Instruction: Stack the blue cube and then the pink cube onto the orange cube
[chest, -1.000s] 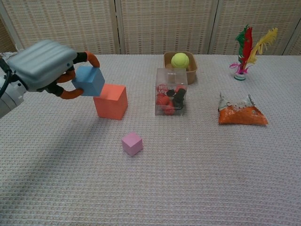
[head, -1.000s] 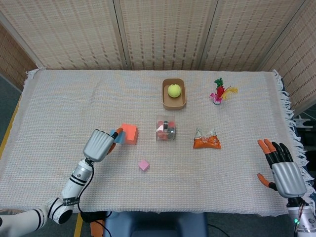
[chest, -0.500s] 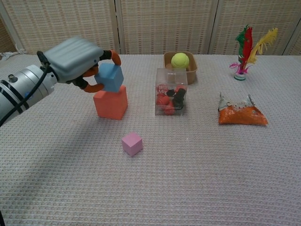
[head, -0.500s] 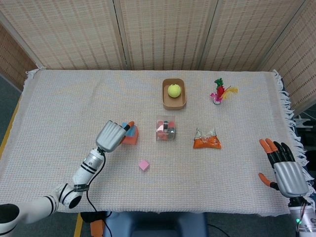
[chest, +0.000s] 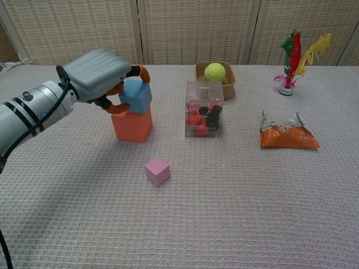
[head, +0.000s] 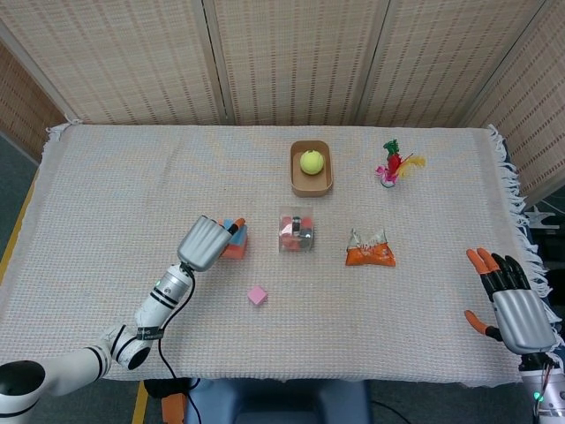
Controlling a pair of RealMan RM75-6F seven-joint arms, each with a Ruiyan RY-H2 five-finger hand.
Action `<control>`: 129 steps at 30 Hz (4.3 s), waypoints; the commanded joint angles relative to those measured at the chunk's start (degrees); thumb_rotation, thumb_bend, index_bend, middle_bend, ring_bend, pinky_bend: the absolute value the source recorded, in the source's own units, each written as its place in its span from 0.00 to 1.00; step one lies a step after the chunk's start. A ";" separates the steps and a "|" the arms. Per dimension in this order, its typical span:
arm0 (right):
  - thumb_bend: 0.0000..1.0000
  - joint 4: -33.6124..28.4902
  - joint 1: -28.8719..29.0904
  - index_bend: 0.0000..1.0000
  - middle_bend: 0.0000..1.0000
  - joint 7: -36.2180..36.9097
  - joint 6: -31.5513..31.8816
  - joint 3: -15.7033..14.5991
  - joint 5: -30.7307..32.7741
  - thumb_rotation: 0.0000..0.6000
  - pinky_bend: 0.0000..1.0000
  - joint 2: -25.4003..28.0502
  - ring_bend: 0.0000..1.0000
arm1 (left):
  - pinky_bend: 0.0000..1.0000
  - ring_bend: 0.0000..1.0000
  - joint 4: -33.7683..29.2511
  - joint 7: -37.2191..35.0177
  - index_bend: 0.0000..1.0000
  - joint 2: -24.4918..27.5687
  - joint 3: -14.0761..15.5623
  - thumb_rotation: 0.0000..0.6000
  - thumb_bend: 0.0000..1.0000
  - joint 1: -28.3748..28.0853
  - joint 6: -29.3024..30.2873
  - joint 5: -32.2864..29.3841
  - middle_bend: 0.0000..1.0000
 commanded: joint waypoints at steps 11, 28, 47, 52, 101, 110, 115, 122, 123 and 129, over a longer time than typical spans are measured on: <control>0.14 -0.29 -0.14 0.00 0.00 0.32 0.14 -0.01 0.01 1.00 0.00 0.19 0.00 | 1.00 1.00 -0.26 1.36 0.52 0.45 0.54 1.00 0.33 -0.04 -0.44 -1.36 1.00; 0.14 -0.52 -0.28 0.00 0.00 0.12 0.18 0.10 0.32 1.00 0.00 0.16 0.00 | 1.00 1.00 -1.81 3.18 0.32 1.21 0.98 1.00 0.33 -0.12 -0.83 -2.54 1.00; 0.14 -0.64 -0.43 0.00 0.00 0.04 0.44 0.09 0.15 1.00 0.00 0.18 0.00 | 1.00 1.00 -3.72 4.50 0.25 2.14 1.19 1.00 0.33 0.02 -1.38 -3.87 1.00; 0.14 -0.66 -0.47 0.00 0.00 0.05 0.48 0.11 0.18 1.00 0.00 0.20 0.00 | 1.00 1.00 -4.13 4.47 0.19 2.13 1.19 1.00 0.33 0.02 -1.36 -4.05 1.00; 0.14 -1.83 -0.98 0.00 0.00 1.38 0.84 -1.68 -3.08 1.00 0.00 1.31 0.00 | 1.00 1.00 -17.44 -7.72 0.17 5.91 12.27 1.00 0.33 11.28 -0.85 4.64 1.00; 0.14 -1.95 -0.97 0.00 0.00 1.76 0.58 -1.58 -2.55 1.00 0.00 1.84 0.00 | 1.00 1.00 -17.04 -2.24 0.17 3.04 9.33 1.00 0.33 8.42 -5.57 1.90 1.00; 0.14 -2.02 -0.93 0.00 0.00 2.06 0.49 -1.54 -2.45 1.00 0.00 2.03 0.00 | 1.00 1.00 -16.90 0.71 0.21 1.81 8.72 1.00 0.33 7.59 -7.03 0.84 1.00; 0.14 -2.10 -0.94 0.00 0.00 2.36 0.50 -1.55 -2.46 1.00 0.00 2.25 0.00 | 1.00 1.00 -16.46 1.87 0.22 1.04 7.93 1.00 0.33 7.00 -7.38 0.15 1.00; 0.14 -2.11 -0.96 0.00 0.00 2.41 0.54 -1.55 -2.45 1.00 0.00 2.29 0.00 | 1.00 1.00 -16.44 1.92 0.22 1.00 7.84 1.00 0.33 6.94 -7.50 -0.05 1.00; 0.14 -2.19 -0.96 0.00 0.00 2.43 0.47 -1.52 -2.33 1.00 0.00 2.37 0.00 | 1.00 1.00 -15.78 3.01 0.26 0.26 7.58 1.00 0.33 6.26 -8.73 -1.13 1.00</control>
